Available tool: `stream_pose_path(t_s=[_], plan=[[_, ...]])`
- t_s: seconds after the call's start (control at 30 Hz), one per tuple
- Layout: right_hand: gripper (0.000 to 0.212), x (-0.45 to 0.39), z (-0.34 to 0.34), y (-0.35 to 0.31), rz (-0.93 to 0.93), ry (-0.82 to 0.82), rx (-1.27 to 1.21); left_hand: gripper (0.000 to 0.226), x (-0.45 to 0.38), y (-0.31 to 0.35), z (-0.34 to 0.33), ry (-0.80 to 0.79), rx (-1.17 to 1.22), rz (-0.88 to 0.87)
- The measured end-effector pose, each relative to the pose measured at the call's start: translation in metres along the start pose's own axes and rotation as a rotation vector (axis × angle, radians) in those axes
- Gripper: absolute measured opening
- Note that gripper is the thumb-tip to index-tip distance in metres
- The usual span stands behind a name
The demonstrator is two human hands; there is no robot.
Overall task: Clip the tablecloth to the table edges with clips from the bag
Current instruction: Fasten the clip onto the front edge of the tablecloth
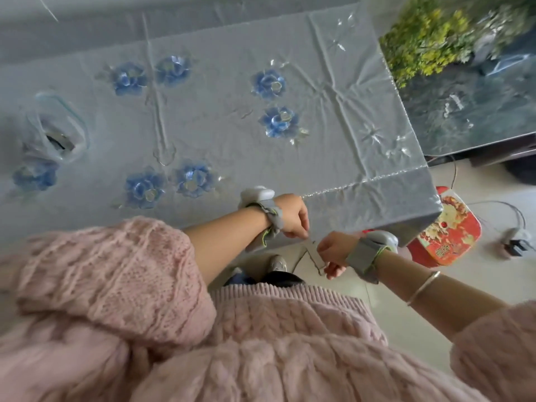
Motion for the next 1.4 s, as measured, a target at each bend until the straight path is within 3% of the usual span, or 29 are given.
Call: stream_pose_path(t_s=[0.27,0.47,0.6,0.7,0.8,0.87,0.93,1.03,1.23,1.4], plan=[[0.03,-0.032,-0.02,0.013,-0.107,0.121,-0.176,0.015,-0.014,0.002,-0.016,0.11,-0.241,0.067],[0.034,-0.046,-0.029,0.006,-0.11,0.129,-0.433,0.012,-0.018,0.005,-0.007,0.24,-0.246,0.081],[0.02,-0.038,-0.03,0.01,-0.033,0.114,-0.531,0.018,-0.012,-0.002,-0.016,0.329,-0.185,0.07],[0.027,-0.026,-0.024,0.015,0.044,0.159,-0.351,0.015,-0.005,-0.008,-0.025,0.451,-0.139,0.041],[0.024,-0.005,-0.012,0.02,0.252,0.455,0.065,0.018,0.002,-0.016,-0.026,0.624,-0.14,-0.017],[0.023,0.011,-0.007,0.021,0.508,0.654,0.265,0.022,0.007,-0.028,-0.02,0.727,-0.198,-0.085],[0.051,0.016,-0.008,0.021,0.698,0.722,0.571,0.036,0.008,-0.048,-0.015,0.773,-0.31,-0.093],[0.089,0.008,-0.01,0.012,0.711,0.78,0.887,0.065,0.01,-0.08,-0.016,0.653,-0.466,0.076],[0.086,0.0,-0.009,0.004,0.728,0.825,0.996,0.07,0.008,-0.094,-0.02,0.677,-0.516,0.078],[0.062,-0.004,-0.004,-0.002,0.82,0.865,0.945,0.07,0.006,-0.097,-0.02,0.68,-0.519,0.072]])
Point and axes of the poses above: each hand's wrist, its own x-axis away from the middle knuckle, its own z-axis out of the back of the hand, y = z × x, the point moved 2 cm from there along -x, towards the middle knuckle, and after that the axes turned 1 degree about y, right-handed, at the moved point
